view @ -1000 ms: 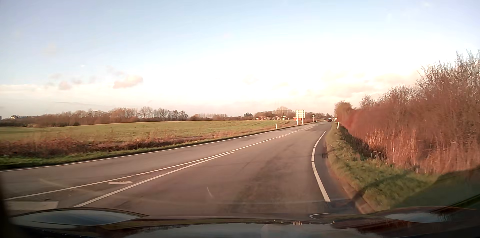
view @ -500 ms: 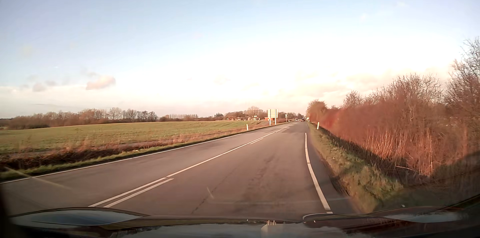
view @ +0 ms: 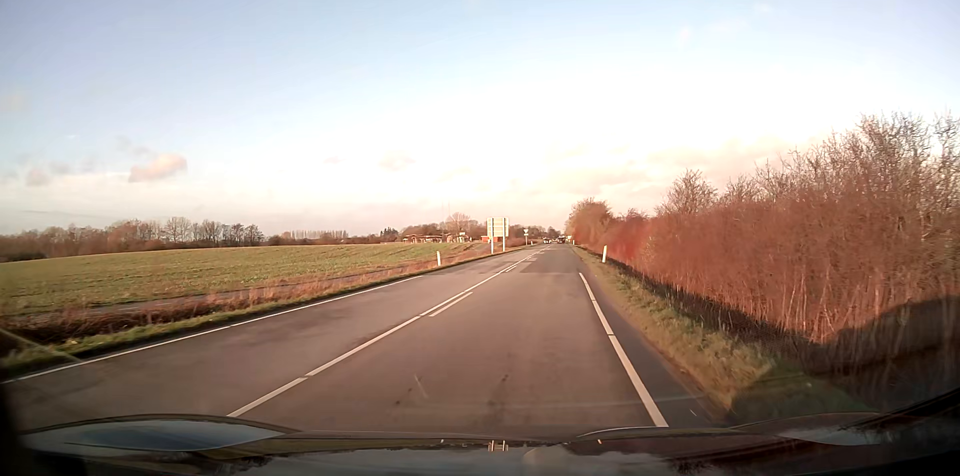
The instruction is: Follow the waypoints while adhering to traffic rules and regulations
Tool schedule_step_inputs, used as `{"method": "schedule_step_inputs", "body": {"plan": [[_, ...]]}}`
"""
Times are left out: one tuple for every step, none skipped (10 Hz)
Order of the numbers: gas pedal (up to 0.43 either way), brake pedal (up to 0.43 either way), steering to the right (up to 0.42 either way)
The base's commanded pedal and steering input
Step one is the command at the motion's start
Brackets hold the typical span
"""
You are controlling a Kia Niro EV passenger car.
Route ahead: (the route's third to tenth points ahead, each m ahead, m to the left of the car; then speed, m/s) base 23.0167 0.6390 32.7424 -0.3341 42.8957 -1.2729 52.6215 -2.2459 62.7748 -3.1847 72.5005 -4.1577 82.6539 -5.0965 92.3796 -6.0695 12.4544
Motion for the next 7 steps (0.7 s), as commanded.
{"method": "schedule_step_inputs", "body": {"plan": [[0.37,0.0,0.045],[0.37,0.0,0.045],[0.37,0.0,0.044],[0.37,0.0,0.043],[0.37,0.0,0.039],[0.378,0.0,0.03],[0.378,0.0,0.023]]}}
